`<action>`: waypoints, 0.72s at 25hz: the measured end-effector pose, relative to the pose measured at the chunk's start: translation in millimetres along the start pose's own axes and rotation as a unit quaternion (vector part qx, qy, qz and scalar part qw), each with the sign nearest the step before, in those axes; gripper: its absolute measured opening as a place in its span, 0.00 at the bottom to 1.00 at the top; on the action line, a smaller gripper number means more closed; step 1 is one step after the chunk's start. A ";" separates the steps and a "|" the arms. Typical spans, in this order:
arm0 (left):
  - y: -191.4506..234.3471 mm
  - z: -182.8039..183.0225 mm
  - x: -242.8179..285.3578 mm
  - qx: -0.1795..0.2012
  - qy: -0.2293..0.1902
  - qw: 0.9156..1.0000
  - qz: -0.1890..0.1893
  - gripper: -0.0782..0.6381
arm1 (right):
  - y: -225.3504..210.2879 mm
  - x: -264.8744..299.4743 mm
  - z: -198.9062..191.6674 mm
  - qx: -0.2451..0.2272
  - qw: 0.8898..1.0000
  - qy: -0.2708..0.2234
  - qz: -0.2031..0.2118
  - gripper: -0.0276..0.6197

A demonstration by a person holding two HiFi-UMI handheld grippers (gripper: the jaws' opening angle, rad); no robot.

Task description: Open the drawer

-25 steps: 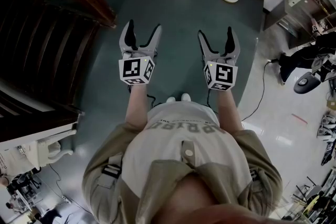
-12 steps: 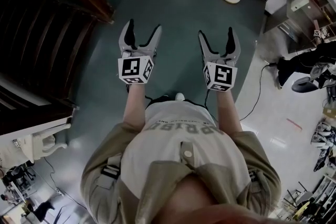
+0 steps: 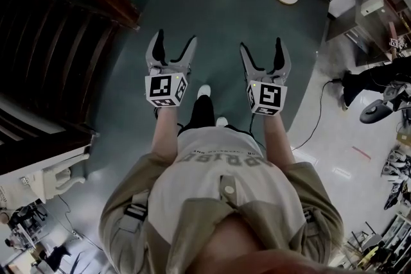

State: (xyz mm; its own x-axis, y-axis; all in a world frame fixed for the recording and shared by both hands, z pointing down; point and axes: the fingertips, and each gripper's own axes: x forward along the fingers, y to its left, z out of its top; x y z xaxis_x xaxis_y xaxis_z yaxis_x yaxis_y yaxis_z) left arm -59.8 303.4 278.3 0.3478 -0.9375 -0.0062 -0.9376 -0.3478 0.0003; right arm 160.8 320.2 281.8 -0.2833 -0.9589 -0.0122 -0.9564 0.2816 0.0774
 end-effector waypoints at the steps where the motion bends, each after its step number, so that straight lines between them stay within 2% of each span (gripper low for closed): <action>1: 5.0 -1.0 7.6 -0.001 -0.001 1.000 -0.002 0.67 | 0.9 8.0 -1.6 -0.001 1.000 0.001 -0.001 0.69; 12: 99.7 32.0 123.4 0.006 -0.030 0.999 -0.033 0.67 | 2.8 145.7 30.5 -0.010 0.999 -0.030 -0.039 0.69; 18: 140.3 41.6 168.5 0.002 -0.041 0.998 -0.043 0.67 | 2.4 195.2 37.3 -0.016 0.998 -0.034 -0.057 0.69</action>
State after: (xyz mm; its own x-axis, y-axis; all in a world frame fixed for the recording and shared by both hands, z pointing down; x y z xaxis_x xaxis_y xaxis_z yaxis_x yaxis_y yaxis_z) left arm -132.9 96.9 235.7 0.4250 -0.9009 -0.0875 -0.9047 -0.4260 -0.0078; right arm 100.5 134.9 242.5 -0.1776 -0.9800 -0.0894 -0.9803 0.1682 0.1036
